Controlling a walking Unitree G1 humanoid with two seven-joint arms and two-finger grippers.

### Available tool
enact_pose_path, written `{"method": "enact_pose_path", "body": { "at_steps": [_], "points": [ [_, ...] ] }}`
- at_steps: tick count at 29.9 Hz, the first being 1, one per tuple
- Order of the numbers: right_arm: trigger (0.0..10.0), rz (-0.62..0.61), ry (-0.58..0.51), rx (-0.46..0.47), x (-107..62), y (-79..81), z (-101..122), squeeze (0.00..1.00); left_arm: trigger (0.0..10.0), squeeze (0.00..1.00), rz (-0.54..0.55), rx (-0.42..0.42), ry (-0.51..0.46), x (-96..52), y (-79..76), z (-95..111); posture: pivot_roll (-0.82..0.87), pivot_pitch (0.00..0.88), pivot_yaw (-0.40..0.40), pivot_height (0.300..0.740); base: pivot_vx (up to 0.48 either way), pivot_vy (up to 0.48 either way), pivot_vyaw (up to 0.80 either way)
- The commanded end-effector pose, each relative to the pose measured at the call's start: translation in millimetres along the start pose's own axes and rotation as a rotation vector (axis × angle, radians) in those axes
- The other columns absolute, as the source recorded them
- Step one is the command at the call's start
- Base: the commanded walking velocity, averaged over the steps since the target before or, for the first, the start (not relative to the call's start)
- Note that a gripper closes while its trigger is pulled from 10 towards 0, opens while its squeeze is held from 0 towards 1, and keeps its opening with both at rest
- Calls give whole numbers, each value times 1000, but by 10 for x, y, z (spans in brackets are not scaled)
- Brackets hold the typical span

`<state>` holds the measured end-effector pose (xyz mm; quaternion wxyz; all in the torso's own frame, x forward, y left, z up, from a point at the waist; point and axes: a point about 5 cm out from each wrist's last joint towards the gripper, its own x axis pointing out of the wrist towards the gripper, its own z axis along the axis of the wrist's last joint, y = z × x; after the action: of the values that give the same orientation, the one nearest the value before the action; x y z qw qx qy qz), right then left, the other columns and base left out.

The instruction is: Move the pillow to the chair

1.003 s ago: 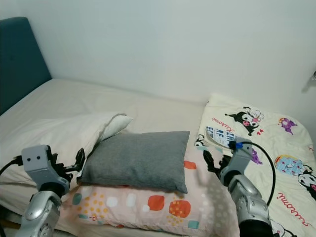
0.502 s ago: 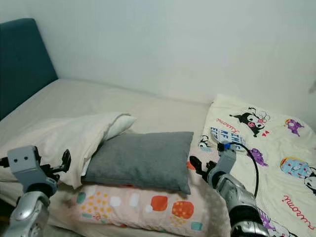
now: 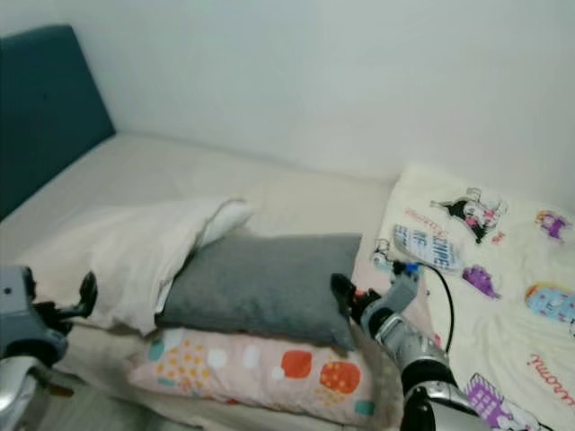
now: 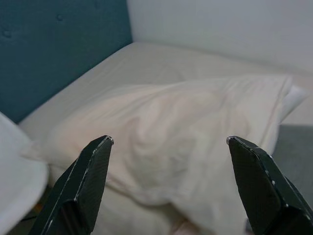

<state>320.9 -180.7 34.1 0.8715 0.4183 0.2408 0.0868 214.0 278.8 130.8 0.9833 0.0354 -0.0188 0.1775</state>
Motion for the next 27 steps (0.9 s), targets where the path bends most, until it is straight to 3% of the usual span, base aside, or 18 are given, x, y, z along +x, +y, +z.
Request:
{"method": "enact_pose_path", "body": {
  "at_steps": [1,6,11,12,13,14,27],
  "points": [
    [10000,-23,58,-6,40,21,-99,0,10000,0,-17,40,1,-18,58,67,116,133,5,740,0,0,0],
    [10000,-56,91,-29,66,25,-171,0,10000,0,-33,71,-5,-49,95,136,138,156,10,740,0,0,0],
    [10000,32,82,37,164,213,-199,0,10000,0,-43,127,-16,-96,177,260,164,176,15,740,0,0,0],
    [8941,23,94,30,175,224,-211,0,10000,0,-44,133,-18,-101,188,278,170,182,15,740,0,0,0],
    [8941,23,94,30,175,224,-211,0,10000,0,-44,133,-18,-101,188,278,170,182,15,740,0,0,0],
    [0,17,103,17,187,240,-219,0,10000,0,-45,138,-16,-105,199,293,171,184,15,740,0,0,0],
    [0,-16,93,-27,199,244,-140,0,10000,0,-61,148,-6,-109,168,331,166,186,10,740,0,0,0]
  ]
}}
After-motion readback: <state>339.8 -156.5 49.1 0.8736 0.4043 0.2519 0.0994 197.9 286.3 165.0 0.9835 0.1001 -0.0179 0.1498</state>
